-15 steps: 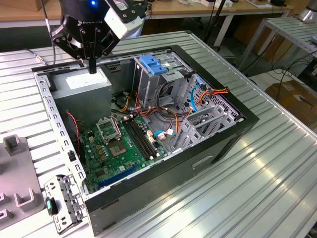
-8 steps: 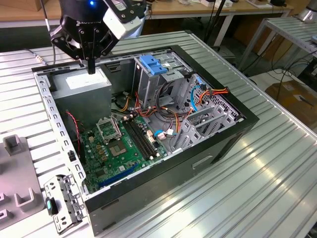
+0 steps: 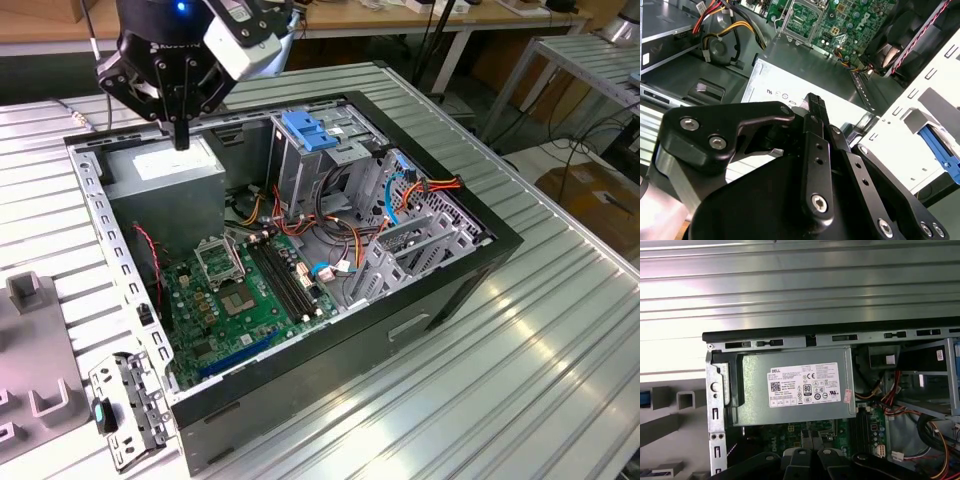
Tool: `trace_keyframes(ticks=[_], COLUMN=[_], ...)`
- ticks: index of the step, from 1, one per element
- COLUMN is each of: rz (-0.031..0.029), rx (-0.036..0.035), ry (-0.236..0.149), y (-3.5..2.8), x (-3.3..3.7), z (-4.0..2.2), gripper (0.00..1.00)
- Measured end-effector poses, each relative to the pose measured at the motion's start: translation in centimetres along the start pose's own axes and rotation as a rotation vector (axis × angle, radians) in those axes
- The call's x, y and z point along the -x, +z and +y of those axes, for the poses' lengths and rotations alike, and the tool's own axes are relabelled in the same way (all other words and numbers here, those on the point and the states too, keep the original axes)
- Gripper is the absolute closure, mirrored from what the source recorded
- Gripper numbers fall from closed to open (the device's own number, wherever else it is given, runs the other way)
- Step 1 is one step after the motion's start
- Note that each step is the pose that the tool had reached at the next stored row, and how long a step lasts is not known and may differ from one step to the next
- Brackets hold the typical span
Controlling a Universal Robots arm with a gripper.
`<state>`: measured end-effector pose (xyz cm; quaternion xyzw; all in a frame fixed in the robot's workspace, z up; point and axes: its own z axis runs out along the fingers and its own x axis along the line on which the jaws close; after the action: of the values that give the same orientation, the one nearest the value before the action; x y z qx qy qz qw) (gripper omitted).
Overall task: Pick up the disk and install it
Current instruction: 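Reach for the disk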
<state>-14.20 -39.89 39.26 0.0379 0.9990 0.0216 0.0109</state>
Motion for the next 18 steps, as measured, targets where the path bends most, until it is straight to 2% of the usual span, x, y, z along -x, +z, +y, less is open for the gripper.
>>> trace_keyframes(ticks=[18], rz=[0.0022], rx=[-0.0001], ry=[0.0], y=[0.02], x=[-0.54], z=[-0.04], gripper=[0.89])
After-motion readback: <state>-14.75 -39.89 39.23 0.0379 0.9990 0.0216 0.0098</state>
